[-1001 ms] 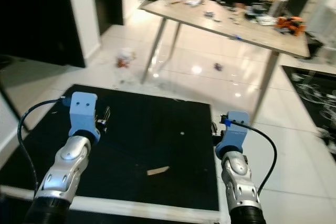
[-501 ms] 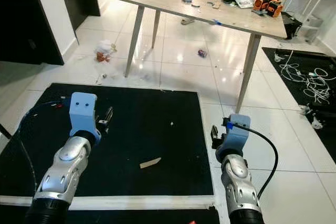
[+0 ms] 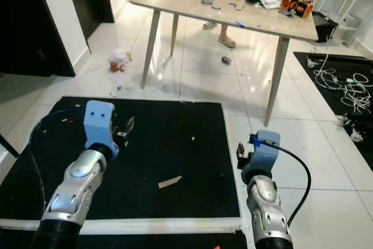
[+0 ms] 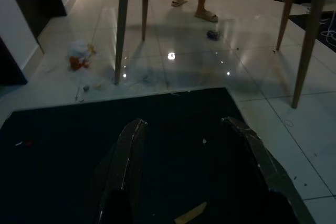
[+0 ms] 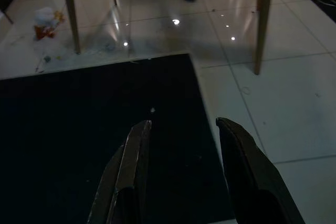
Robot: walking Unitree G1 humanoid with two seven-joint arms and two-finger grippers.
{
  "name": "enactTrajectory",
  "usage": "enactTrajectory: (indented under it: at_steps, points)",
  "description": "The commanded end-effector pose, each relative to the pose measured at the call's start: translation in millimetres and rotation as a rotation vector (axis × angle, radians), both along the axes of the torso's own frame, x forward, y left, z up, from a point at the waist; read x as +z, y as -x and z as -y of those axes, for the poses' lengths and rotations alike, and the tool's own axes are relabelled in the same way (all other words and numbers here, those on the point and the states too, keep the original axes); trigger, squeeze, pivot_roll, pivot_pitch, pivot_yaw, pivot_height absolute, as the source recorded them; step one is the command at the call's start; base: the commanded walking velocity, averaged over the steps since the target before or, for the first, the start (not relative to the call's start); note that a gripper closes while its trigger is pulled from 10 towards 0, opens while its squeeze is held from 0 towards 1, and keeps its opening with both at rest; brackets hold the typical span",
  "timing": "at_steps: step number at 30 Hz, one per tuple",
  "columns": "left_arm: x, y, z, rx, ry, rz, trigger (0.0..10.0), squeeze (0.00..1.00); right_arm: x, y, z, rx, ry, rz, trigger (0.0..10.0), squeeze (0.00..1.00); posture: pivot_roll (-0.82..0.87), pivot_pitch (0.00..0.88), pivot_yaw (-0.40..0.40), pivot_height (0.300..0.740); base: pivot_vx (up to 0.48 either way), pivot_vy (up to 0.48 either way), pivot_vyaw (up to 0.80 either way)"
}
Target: Picking trash to rubbish bin
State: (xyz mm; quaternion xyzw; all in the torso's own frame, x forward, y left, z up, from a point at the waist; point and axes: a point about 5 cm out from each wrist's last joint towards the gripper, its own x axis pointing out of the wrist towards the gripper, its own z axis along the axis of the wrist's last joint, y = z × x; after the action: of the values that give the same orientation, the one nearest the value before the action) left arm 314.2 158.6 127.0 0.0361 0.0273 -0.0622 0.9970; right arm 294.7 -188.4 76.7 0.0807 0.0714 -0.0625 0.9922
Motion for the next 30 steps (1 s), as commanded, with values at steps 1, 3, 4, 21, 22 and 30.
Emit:
enactTrajectory:
  at_steps: [1,3,4,21,22,30]
  points:
    - [1.6,0.3,2.4,-0.011,0.008,0.009,10.0,0.00,-0.5,1.1,-1.6,0.001,-0.001,-0.004,10.0,0.00,-0.08,0.100,-0.045,0.740,0.416,0.000,0.00]
    - [2.2,0.3,3.0,-0.015,0.008,0.011,10.0,0.00,0.0,0.9,-2.0,0.004,0.002,-0.001,10.0,0.00,-0.08,0.097,-0.046,0.740,0.418,0.000,0.00]
    - [2.3,0.3,3.1,-0.016,0.007,0.012,10.0,0.00,0.1,0.8,-2.1,0.004,0.002,-0.001,10.0,0.00,-0.08,0.097,-0.046,0.740,0.420,0.000,0.00]
    - [3.4,0.7,3.3,-0.014,0.000,0.017,10.0,0.00,-0.6,1.3,-4.7,0.010,-0.018,0.000,10.0,0.00,-0.08,0.097,-0.050,0.740,0.420,0.000,0.00]
    - [3.4,0.7,3.3,-0.014,0.000,0.017,10.0,0.00,-0.6,1.3,-4.7,0.010,-0.018,0.000,10.0,0.00,-0.08,0.097,-0.050,0.740,0.420,0.000,0.00]
    - [2.2,2.7,5.8,-0.024,-0.002,0.014,10.0,0.00,-2.5,5.6,-0.2,-0.008,-0.008,-0.005,10.0,0.00,-0.08,0.088,-0.046,0.740,0.421,0.000,-0.70]
